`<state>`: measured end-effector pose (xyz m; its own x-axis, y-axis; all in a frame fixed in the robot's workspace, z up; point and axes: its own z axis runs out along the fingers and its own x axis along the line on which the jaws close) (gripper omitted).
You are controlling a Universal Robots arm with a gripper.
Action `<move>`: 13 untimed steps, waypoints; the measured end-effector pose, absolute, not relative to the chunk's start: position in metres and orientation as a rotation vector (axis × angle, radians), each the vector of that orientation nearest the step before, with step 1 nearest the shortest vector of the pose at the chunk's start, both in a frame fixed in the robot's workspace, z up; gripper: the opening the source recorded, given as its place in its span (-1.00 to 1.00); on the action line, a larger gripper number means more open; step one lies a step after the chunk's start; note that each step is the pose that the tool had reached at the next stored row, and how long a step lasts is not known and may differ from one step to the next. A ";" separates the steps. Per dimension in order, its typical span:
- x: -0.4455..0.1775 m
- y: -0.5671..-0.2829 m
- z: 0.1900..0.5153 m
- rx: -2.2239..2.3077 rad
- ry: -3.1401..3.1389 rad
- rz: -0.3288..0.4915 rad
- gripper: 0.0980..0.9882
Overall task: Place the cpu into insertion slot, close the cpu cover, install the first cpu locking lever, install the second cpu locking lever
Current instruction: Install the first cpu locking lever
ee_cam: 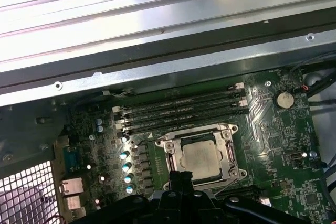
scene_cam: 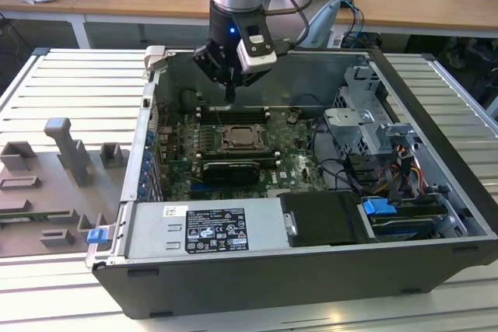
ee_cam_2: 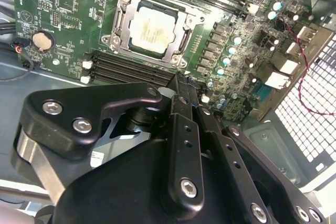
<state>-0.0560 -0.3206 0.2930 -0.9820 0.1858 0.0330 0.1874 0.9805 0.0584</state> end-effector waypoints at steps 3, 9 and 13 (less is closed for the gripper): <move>-0.056 -0.321 0.291 -0.282 -3.099 -0.097 -0.98; -0.056 -0.321 0.289 -0.269 -3.100 -0.097 -0.98; -0.056 -0.321 0.283 -0.243 -3.102 -0.097 -0.98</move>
<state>-0.0564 -0.3206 0.2832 -0.9874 0.1545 0.0333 0.1563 0.9859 0.0598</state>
